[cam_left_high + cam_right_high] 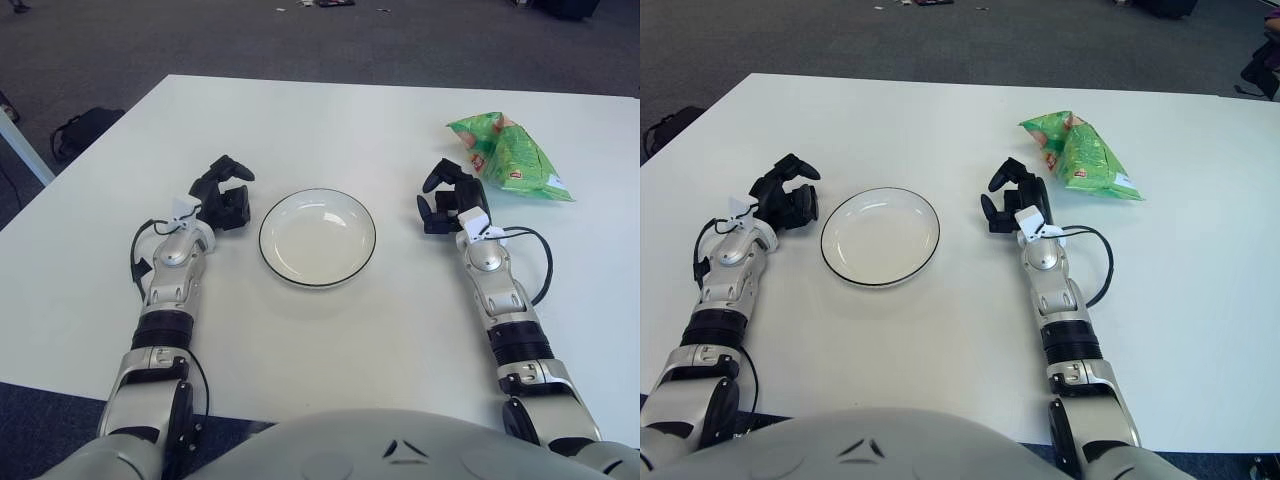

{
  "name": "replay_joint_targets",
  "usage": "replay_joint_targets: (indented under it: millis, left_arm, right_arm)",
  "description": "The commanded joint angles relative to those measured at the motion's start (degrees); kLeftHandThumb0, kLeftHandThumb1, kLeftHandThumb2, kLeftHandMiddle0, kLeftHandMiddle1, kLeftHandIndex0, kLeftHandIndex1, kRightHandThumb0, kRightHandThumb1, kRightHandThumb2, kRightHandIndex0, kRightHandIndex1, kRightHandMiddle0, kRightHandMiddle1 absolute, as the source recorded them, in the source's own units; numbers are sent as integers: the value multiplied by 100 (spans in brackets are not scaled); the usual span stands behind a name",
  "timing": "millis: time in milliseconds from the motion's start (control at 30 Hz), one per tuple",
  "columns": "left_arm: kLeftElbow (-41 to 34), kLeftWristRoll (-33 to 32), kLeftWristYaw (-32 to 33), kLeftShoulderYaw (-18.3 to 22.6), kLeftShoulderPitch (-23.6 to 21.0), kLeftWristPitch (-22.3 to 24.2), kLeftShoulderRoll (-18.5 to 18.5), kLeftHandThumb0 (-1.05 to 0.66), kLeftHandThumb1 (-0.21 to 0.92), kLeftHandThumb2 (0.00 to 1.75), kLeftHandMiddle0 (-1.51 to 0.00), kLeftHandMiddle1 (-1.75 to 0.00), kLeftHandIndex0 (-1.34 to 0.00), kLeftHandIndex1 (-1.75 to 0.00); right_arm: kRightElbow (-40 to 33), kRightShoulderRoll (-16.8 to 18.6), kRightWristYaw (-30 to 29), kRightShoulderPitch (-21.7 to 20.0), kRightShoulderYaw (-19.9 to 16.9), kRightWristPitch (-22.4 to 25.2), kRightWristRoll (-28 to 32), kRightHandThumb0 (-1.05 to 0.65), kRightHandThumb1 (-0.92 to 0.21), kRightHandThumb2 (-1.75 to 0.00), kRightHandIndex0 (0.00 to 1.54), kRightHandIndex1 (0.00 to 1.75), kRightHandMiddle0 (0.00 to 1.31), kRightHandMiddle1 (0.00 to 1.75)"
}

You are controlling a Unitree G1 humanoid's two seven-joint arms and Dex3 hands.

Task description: Put the snack into the plate.

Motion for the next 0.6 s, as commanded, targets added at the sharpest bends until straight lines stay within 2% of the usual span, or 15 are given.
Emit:
replay_joint_targets:
  millis: [0, 133, 333, 433, 567]
  left_arm:
    - [285, 65, 27, -48, 281, 138, -109, -43, 48, 111, -115, -175, -48, -175]
    - [347, 64, 36, -38, 252, 118, -119, -43, 48, 111, -115, -175, -48, -175]
    - [449, 87, 40, -43, 210, 33, -128, -43, 49, 110, -114, -175, -48, -175]
    - [502, 124, 84, -53, 183, -18, -138, -43, 49, 110, -115, -175, -48, -175]
    - [541, 157, 140, -65, 154, -17, -139, -43, 48, 111, -117, -175, -49, -175]
  right_arm:
    - [124, -107, -84, 485, 44, -96, -178, -50, -27, -138, 134, 175, 66, 175]
    - [-630, -278, -65, 527, -26, 95, -363, -50, -28, -136, 133, 175, 65, 175]
    - [-928, -431, -347, 517, 3, -168, -748, -49, -30, -134, 131, 175, 63, 175]
    - [-821, -704, -901, 460, 55, -686, -1323, -49, -31, -133, 131, 175, 62, 175]
    - [-660, -1037, -1362, 358, 26, -1133, -1775, -49, -31, -132, 131, 175, 62, 175]
